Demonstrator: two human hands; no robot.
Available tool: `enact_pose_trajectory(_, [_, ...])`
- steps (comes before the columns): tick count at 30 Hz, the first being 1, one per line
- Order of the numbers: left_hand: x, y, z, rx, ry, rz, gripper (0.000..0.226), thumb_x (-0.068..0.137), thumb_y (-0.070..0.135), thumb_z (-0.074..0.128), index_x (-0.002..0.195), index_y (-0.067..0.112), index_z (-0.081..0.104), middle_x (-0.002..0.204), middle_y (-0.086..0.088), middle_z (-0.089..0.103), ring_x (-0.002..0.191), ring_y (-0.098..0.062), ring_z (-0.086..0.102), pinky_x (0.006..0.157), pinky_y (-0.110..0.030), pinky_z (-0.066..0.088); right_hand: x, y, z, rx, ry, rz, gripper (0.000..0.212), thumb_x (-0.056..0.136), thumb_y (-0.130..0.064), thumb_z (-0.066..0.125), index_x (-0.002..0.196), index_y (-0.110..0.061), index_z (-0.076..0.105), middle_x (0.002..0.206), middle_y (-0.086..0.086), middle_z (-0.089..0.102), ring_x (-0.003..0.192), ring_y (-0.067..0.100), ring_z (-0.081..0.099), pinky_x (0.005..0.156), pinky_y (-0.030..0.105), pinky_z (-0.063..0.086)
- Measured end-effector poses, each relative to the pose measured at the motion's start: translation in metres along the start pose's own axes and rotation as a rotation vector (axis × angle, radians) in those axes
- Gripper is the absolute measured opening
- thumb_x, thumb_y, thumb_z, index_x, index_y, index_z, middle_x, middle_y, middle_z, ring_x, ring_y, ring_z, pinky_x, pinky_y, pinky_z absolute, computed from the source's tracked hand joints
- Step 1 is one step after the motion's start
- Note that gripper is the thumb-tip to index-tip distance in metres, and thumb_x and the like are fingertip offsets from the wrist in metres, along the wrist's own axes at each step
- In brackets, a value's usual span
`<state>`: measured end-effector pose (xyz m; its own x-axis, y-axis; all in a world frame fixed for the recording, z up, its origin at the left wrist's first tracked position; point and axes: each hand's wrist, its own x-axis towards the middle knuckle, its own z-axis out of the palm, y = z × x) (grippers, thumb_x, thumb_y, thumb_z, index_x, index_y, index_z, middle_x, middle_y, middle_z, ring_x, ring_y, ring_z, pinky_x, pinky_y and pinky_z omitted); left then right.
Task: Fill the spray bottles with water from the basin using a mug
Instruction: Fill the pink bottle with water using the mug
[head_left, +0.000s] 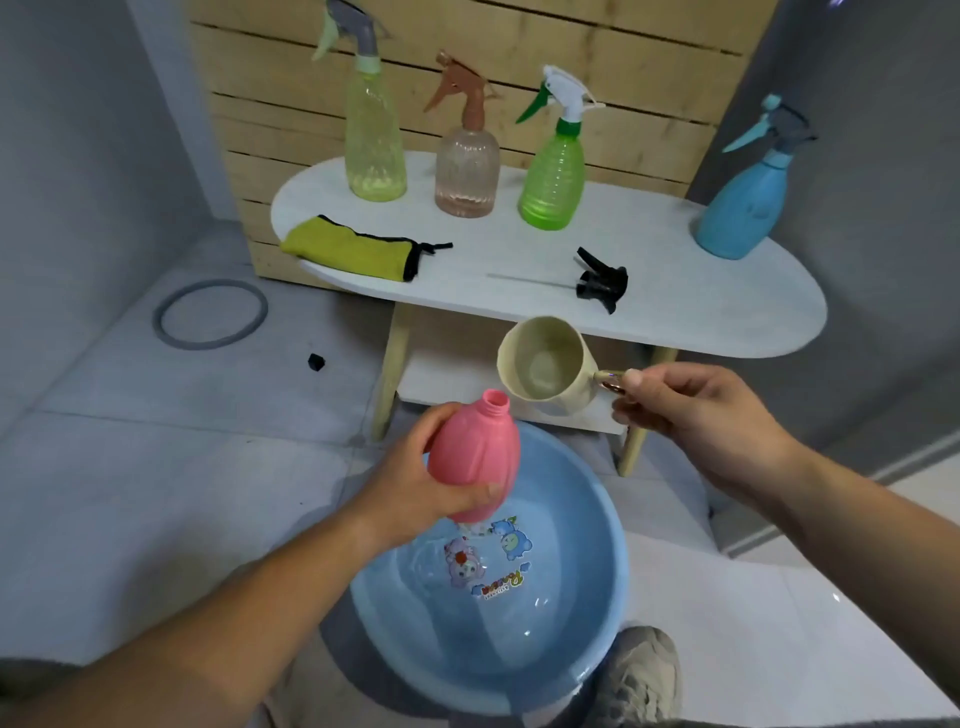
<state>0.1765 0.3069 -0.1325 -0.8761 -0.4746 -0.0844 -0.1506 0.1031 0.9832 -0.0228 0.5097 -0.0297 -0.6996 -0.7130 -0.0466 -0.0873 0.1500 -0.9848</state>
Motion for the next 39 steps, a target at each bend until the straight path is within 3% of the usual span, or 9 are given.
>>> enact_pose_trajectory(5, [0.0,0.003,0.001,-0.003,0.001,0.001,0.092,0.053,0.038,0.095,0.135,0.04,0.052,0.132,0.01,0.058,0.11,-0.002,0.062,0.073,-0.017,0.056,-0.005,-0.016,0.003,-0.07,0.003,-0.073,0.028,0.075,-0.046,0.073,0.082,-0.02,0.079,0.087,-0.001,0.077,0.084,0.016,0.073,0.078,0.019,0.055])
enact_pose_trajectory(8, [0.002,-0.001,0.001,0.019,0.018,-0.003,0.089,0.064,0.022,0.097,0.139,0.037,0.05,0.135,0.008,0.057,0.112,-0.004,0.061,0.075,-0.019,0.057,-0.006,-0.02,0.005,-0.104,0.015,-0.086,0.025,0.075,-0.045,0.072,0.085,-0.024,0.08,0.098,-0.003,0.077,0.087,0.016,0.072,0.086,0.03,0.056])
enact_pose_trajectory(13, [0.005,-0.006,0.002,0.036,0.034,-0.009,0.088,0.067,0.02,0.097,0.139,0.036,0.05,0.135,0.008,0.057,0.115,-0.009,0.06,0.078,-0.024,0.059,-0.006,-0.022,0.005,-0.166,0.031,-0.131,0.027,0.076,-0.044,0.073,0.092,-0.024,0.08,0.107,-0.004,0.076,0.099,0.029,0.069,0.099,0.048,0.053])
enact_pose_trajectory(16, [0.007,-0.006,0.002,0.032,0.035,-0.02,0.089,0.067,0.02,0.097,0.14,0.036,0.049,0.135,0.008,0.057,0.117,-0.01,0.06,0.085,-0.032,0.061,-0.006,-0.023,0.006,-0.198,0.026,-0.162,0.027,0.077,-0.044,0.073,0.091,-0.022,0.08,0.108,-0.006,0.076,0.096,0.02,0.07,0.099,0.05,0.052])
enact_pose_trajectory(19, [0.008,-0.007,0.003,0.032,0.03,-0.015,0.088,0.067,0.021,0.097,0.139,0.037,0.049,0.134,0.01,0.057,0.115,-0.007,0.06,0.082,-0.028,0.061,-0.006,-0.022,0.007,-0.225,0.034,-0.175,0.029,0.077,-0.044,0.073,0.088,-0.018,0.079,0.109,-0.008,0.075,0.098,0.012,0.07,0.1,0.051,0.051])
enact_pose_trajectory(26, [0.007,-0.008,0.002,0.036,0.015,-0.012,0.086,0.067,0.023,0.096,0.137,0.041,0.05,0.134,0.013,0.055,0.115,-0.007,0.06,0.076,-0.021,0.059,-0.003,-0.022,0.006,-0.224,0.048,-0.208,0.029,0.075,-0.043,0.074,0.089,-0.018,0.079,0.11,-0.007,0.075,0.105,0.015,0.069,0.102,0.048,0.051])
enact_pose_trajectory(31, [0.007,-0.008,0.001,0.01,0.023,-0.003,0.084,0.066,0.023,0.097,0.134,0.042,0.053,0.133,0.015,0.057,0.112,-0.002,0.06,0.074,-0.02,0.059,-0.003,-0.024,0.006,-0.267,0.066,-0.236,0.032,0.074,-0.044,0.072,0.088,-0.016,0.079,0.111,-0.008,0.074,0.105,0.014,0.069,0.101,0.039,0.051])
enact_pose_trajectory(39, [0.007,-0.009,0.001,0.022,0.008,-0.015,0.086,0.066,0.027,0.097,0.136,0.045,0.05,0.135,0.016,0.054,0.114,-0.006,0.059,0.073,-0.019,0.059,-0.003,-0.024,0.007,-0.298,0.073,-0.27,0.028,0.075,-0.041,0.071,0.087,-0.016,0.077,0.114,-0.006,0.073,0.104,0.011,0.069,0.096,0.027,0.052])
